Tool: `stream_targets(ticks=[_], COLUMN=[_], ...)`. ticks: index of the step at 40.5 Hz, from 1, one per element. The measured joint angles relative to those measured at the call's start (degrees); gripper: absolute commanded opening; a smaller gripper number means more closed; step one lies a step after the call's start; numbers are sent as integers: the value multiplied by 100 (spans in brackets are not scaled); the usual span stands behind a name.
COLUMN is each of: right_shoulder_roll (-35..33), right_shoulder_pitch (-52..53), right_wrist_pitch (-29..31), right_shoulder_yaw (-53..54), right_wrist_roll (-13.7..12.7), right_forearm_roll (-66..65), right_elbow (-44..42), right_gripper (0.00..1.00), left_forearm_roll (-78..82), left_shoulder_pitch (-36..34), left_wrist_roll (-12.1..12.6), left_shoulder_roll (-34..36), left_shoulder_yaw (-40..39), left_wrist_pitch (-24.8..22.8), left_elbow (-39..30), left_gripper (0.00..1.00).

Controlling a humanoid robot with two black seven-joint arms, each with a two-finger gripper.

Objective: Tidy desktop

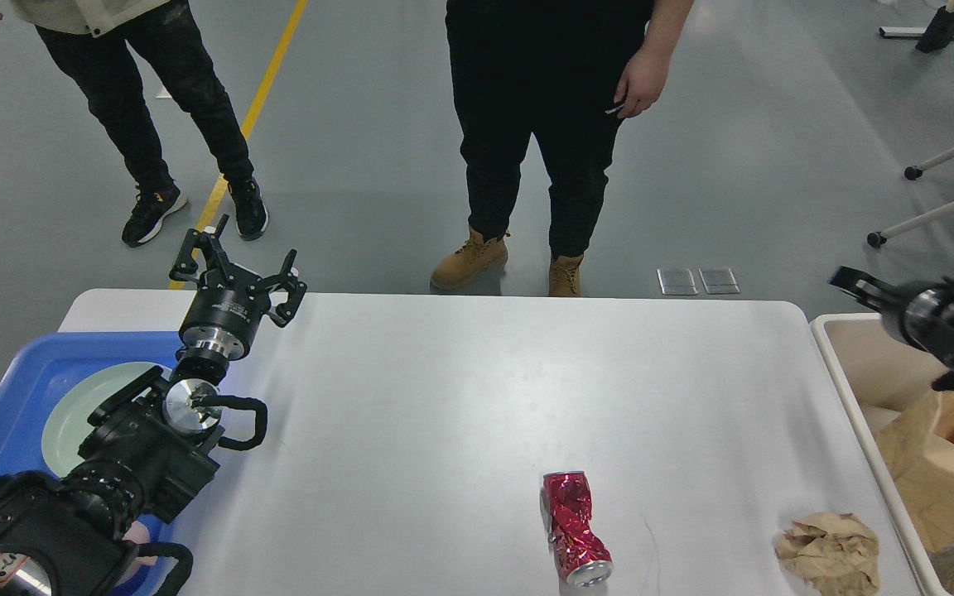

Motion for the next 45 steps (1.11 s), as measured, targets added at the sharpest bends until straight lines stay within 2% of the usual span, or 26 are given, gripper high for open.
stream_targets(ticks=[6,7,11,16,18,27,34,40,45], right_shoulder_roll=[563,641,693,679,608,213,197,604,670], right_shoulder_pitch=[857,1218,1928,2670,3265,4873,5197,4483,3981], right_wrist_pitch=[939,1282,1863,2334,2636,3577,3685,3466,3460], right_shoulder_yaw=[-411,-470,-494,-486,-571,-821,-1092,-1371,-1395], right_wrist_roll=[-149,-156,-162,-164,-164,-158,-172,-222,-243], right_forearm_roll=[10,16,23,27,26,27,-14,-71,-100], right_elbow=[497,842,1615,2507,3078,4231,4447,4144,3953], right_gripper=[100,100,100,100,100,100,100,100,100], left_forearm_roll=[-1,0,-1,0,0,-1,-1,0,-1], left_shoulder_pitch=[4,4,4,5,5,7,7,6,6], left_wrist_roll=[0,0,0,0,0,0,0,0,0], left_shoulder_roll=[1,1,1,0,0,0,0,0,1], left_shoulder_yaw=[0,0,0,0,0,0,0,0,0], left_wrist_pitch=[3,4,7,9,10,13,13,12,9], left_elbow=[3,3,3,3,3,4,4,4,3], left_gripper=[96,96,96,96,96,96,96,96,96])
